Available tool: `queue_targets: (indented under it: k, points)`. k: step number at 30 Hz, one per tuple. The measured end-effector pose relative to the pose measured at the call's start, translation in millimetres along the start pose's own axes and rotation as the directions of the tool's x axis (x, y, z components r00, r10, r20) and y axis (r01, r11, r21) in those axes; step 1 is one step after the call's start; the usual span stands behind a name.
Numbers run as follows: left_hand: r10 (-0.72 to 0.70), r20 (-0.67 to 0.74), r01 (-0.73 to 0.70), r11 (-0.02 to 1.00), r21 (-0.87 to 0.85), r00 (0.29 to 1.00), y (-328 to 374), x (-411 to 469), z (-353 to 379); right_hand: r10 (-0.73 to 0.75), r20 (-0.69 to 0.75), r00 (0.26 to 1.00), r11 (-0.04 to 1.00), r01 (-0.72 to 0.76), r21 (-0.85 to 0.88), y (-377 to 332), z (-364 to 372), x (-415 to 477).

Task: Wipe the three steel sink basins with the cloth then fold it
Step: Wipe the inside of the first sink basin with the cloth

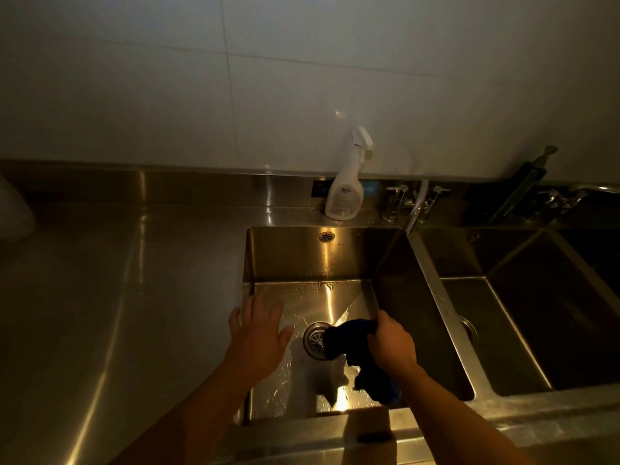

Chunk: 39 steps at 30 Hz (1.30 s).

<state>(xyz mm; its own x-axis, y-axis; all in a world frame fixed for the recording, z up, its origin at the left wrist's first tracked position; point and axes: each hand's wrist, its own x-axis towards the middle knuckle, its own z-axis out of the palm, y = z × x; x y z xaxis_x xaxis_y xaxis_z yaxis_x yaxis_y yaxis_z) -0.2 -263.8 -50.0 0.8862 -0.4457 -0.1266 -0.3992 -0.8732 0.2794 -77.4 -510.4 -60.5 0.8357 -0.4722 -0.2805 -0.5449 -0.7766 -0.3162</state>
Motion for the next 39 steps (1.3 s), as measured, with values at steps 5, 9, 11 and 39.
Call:
queue_targets:
  k: [5, 9, 11, 39]
  points:
    - [-0.092, -0.007, 0.092, 0.996, -0.017, 0.996, 33.6, 22.1, 18.4, 0.011, 0.108, 0.994, 0.998, -0.004, -0.068, 38.0, -3.5, 34.9]
    - [-0.186, -0.036, 0.186, 0.982, -0.002, 0.982, 63.9, 36.1, 31.5, -0.007, 0.211, 0.978, 0.996, 0.024, -0.082, 68.8, -8.7, 64.1]
    - [-0.228, -0.028, 0.228, 0.973, 0.015, 0.973, 77.6, 42.7, 35.4, -0.021, 0.232, 0.973, 0.993, 0.046, -0.106, 81.7, -12.7, 77.6]
    - [-0.357, 0.15, 0.36, 0.933, 0.007, 0.922, 9.8, 100.4, 148.2, -0.067, 0.213, 0.975, 0.929, 0.139, -0.343, 56.5, 145.0, 122.6]
